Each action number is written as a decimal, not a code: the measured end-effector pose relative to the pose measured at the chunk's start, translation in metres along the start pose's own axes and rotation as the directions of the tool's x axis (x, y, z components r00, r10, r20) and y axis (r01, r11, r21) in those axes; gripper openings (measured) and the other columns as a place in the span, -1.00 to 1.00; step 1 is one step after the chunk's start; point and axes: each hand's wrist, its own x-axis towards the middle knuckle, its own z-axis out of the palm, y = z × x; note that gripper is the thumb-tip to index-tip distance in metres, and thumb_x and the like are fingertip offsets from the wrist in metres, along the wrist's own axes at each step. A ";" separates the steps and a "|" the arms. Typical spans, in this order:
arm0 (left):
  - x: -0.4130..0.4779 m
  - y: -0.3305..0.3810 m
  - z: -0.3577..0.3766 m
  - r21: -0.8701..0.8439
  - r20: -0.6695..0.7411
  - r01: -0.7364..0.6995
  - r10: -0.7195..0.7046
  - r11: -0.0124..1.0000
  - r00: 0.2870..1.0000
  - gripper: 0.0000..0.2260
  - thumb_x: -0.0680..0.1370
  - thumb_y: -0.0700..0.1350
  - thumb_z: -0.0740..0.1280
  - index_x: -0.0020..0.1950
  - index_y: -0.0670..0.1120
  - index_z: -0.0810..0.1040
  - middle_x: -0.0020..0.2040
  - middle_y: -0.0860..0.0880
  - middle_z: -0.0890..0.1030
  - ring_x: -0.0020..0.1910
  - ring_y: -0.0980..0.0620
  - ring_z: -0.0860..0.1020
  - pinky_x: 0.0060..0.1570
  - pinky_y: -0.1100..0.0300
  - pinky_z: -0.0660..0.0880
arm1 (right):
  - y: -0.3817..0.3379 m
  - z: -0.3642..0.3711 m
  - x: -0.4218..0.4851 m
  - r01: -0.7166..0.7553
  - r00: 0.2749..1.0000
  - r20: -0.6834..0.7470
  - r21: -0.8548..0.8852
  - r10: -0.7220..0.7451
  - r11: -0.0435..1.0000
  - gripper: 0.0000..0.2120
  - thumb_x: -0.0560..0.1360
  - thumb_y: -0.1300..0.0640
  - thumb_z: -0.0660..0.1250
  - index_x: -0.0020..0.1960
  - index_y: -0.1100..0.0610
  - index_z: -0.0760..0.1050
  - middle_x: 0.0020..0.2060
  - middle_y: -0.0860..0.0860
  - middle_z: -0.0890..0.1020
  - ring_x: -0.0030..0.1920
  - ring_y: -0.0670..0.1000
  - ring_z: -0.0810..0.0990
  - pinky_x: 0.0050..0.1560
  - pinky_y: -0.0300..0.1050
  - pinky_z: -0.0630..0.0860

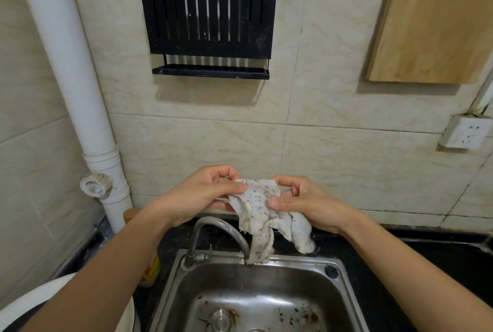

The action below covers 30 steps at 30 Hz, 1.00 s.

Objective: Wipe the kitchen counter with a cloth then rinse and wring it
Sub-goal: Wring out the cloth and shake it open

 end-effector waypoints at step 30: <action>-0.003 0.000 -0.029 0.048 -0.038 0.065 -0.063 0.997 0.997 -0.69 0.31 -0.34 0.51 -0.01 -0.10 0.62 -0.02 -0.12 0.68 -0.02 -0.09 0.64 -0.09 0.22 0.59 | -0.029 -0.059 -0.014 0.031 0.961 -0.272 -0.035 -0.040 0.999 -0.75 0.30 0.03 0.55 -0.16 0.21 0.69 -0.24 0.13 0.68 -0.34 0.10 0.57 -0.31 -0.15 0.57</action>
